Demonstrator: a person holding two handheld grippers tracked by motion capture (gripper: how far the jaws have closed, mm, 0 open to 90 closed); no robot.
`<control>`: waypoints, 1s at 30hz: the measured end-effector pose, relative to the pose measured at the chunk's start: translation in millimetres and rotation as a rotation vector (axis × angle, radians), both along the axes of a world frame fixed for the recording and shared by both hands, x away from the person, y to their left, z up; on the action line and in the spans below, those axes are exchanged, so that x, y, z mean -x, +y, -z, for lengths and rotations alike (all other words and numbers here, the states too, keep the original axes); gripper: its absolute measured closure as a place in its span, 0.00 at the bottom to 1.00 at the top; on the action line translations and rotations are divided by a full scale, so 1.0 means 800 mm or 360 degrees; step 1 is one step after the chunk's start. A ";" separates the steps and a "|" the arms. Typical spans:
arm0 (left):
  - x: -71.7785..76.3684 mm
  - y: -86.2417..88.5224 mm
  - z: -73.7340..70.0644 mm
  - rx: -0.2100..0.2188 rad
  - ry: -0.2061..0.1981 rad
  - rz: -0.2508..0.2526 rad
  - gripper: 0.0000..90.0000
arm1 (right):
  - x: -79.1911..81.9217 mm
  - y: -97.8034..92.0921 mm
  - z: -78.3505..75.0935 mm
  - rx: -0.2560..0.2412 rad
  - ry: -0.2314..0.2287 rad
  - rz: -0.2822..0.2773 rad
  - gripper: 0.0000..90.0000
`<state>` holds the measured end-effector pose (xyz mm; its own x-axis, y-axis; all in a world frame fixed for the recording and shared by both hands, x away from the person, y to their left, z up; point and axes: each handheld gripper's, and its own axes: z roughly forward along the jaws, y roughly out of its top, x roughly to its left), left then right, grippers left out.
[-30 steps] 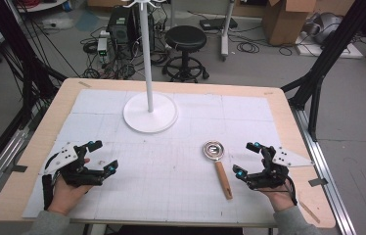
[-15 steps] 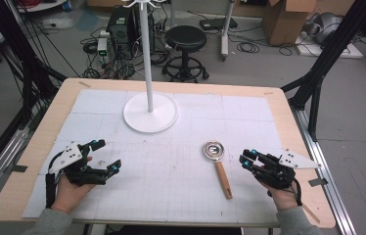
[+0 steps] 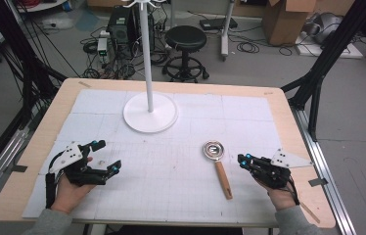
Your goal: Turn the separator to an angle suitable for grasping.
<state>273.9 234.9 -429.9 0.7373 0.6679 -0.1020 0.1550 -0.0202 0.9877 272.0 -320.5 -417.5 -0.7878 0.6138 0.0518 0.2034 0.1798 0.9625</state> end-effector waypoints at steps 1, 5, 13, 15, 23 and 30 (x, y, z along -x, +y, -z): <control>0.000 0.000 0.000 -0.0014 0.0000 0.0002 0.03 | -0.001 0.001 0.001 0.0013 0.0010 -0.0006 1.00; 0.000 -0.001 0.001 -0.0006 0.0004 0.0001 0.03 | -0.005 0.007 0.008 0.0081 0.0076 -0.0043 1.00; -0.002 -0.001 0.002 -0.0016 0.0017 0.0006 0.03 | -0.010 0.014 0.017 0.0159 0.0168 -0.0090 1.00; -0.002 -0.001 0.002 -0.0017 0.0016 0.0006 0.03 | -0.012 0.014 0.019 0.0183 0.0186 -0.0105 1.00; -0.002 -0.003 0.002 -0.0018 0.0019 0.0016 0.03 | -0.011 0.012 0.028 0.0187 0.0269 -0.0144 1.00; -0.003 -0.002 0.003 -0.0019 0.0019 0.0013 0.03 | -0.013 0.015 0.034 0.0268 0.0326 -0.0178 1.00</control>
<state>276.1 233.0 -431.9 0.7415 0.6630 -0.1028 0.1664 -0.0333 0.9855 282.5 -308.8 -444.7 -0.8348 0.5369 0.1216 0.3604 0.3660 0.8580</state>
